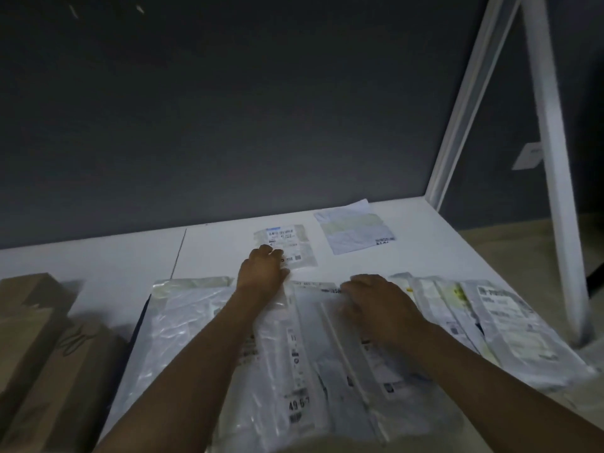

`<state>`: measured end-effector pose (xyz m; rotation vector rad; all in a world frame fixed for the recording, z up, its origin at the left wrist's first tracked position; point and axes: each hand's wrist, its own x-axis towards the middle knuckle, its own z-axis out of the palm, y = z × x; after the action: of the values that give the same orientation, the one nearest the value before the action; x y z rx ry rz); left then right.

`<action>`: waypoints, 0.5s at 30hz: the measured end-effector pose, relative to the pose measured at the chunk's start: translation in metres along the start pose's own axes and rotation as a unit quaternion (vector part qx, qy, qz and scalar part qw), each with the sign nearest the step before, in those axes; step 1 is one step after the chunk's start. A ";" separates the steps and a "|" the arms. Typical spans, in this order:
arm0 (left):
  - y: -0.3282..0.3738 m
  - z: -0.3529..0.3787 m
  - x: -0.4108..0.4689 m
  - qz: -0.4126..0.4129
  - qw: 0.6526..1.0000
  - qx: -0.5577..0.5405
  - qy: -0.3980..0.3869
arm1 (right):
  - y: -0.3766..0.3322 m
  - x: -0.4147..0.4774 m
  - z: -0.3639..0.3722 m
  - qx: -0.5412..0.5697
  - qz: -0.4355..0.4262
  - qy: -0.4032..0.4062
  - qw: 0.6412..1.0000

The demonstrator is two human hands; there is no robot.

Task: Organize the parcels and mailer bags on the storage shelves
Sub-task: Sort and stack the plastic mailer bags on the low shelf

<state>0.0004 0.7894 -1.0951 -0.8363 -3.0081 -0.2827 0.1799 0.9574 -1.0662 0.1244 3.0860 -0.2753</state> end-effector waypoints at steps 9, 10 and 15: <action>-0.017 0.024 0.048 0.075 0.995 0.045 -0.047 | 0.014 0.026 0.005 0.017 0.017 0.018 1.000; -0.017 0.023 0.047 0.082 0.993 0.067 -0.041 | 0.014 0.026 0.005 0.019 0.015 0.017 1.000; -0.012 0.008 0.033 0.059 0.995 0.059 0.053 | 0.010 0.023 0.004 0.060 0.008 0.022 0.998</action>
<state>-0.0339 0.7974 -1.1033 -0.9511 -2.8324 -0.1419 0.1578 0.9684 -1.0735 0.1620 3.1088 -0.4645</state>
